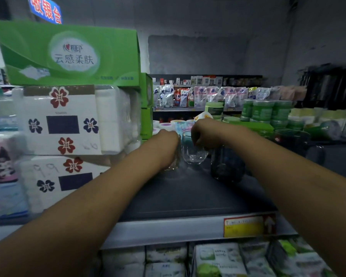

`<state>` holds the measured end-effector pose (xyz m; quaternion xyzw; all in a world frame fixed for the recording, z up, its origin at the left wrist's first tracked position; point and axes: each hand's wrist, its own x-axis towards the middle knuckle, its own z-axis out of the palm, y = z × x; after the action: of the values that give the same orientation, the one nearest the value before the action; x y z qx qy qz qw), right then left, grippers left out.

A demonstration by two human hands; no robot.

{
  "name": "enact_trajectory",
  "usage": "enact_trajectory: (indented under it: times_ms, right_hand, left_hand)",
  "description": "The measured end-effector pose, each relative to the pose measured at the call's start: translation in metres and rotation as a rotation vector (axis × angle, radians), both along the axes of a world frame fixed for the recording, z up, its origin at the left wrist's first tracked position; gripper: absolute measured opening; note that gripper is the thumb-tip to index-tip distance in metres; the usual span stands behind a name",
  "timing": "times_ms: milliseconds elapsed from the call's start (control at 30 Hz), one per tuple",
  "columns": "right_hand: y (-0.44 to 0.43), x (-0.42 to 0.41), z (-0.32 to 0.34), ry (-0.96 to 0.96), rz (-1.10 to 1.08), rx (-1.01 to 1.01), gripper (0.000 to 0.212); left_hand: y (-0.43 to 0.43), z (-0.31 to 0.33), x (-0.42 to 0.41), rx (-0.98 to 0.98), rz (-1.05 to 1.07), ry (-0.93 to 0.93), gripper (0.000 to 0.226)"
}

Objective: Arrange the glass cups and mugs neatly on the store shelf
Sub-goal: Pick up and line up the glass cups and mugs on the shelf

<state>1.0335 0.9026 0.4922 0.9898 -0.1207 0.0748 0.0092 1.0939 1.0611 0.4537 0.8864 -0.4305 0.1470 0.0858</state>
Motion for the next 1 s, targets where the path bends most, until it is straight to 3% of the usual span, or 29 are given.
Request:
enact_trajectory:
  times_ms: [300, 433, 500, 567, 633, 767, 900, 1000]
  right_hand:
    - [0.003, -0.010, 0.001, -0.028, 0.144, 0.100, 0.012]
    - [0.007, -0.012, -0.002, -0.063, 0.247, 0.174, 0.003]
    - [0.008, -0.015, -0.003, -0.089, 0.303, 0.263, 0.002]
    - [0.007, -0.018, -0.001, -0.154, 0.315, 0.296, 0.013]
    - [0.005, -0.018, 0.003, -0.180, 0.252, 0.281, 0.041]
    - [0.011, -0.015, 0.008, 0.008, 0.130, 0.230, 0.087]
    - [0.021, -0.002, 0.004, 0.155, 0.035, 0.102, 0.089]
    - [0.023, 0.005, -0.001, 0.119, 0.004, 0.095, 0.085]
  left_hand:
    - [0.052, 0.005, -0.063, -0.009, -0.025, -0.092, 0.004]
    - [0.071, -0.005, -0.083, -0.083, 0.082, -0.202, 0.030]
    - [0.076, -0.016, -0.086, -0.166, 0.101, -0.170, 0.036]
    - [0.079, -0.028, -0.090, -0.272, 0.087, -0.076, 0.039]
    - [0.078, -0.039, -0.091, -0.374, 0.052, 0.013, 0.039]
    - [0.069, -0.049, -0.082, -0.484, 0.052, 0.195, 0.048]
    - [0.058, -0.055, -0.071, -0.634, 0.049, 0.329, 0.068]
    - [0.055, -0.058, -0.067, -0.766, 0.015, 0.393, 0.083]
